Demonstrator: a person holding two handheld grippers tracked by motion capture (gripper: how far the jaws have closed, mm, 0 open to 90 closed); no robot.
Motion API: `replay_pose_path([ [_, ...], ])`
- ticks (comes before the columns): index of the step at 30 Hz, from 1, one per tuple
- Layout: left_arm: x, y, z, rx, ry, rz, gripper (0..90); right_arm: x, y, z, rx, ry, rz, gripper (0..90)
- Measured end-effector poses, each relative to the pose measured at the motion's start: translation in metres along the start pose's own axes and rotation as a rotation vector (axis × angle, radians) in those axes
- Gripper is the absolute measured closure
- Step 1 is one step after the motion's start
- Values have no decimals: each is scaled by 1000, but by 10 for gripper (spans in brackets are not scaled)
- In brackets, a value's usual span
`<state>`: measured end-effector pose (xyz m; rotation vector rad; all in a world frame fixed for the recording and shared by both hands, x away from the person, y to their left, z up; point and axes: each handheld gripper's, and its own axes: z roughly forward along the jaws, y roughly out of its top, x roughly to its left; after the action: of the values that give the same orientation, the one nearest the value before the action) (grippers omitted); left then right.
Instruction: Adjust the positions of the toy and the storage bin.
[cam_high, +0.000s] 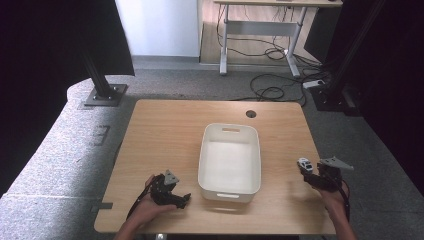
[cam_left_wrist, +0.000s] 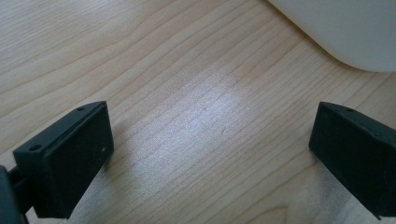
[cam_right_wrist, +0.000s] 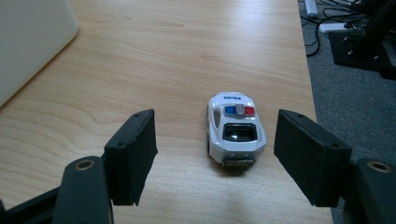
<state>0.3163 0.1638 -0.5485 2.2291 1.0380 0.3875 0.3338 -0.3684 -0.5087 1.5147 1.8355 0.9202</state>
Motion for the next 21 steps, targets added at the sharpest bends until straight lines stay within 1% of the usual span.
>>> replay_pose_path([
  [10,1,1,1,-1,-8,7,0,-8,-1,10,28,-15,10,295],
  [15,1,1,1,1,-9,10,0,-11,-2,11,31,-24,20,295],
  [18,0,2,2,1,-9,11,0,-12,-3,10,28,-22,28,298],
  [21,0,3,2,0,-11,12,0,-13,-3,12,29,-19,26,299],
])
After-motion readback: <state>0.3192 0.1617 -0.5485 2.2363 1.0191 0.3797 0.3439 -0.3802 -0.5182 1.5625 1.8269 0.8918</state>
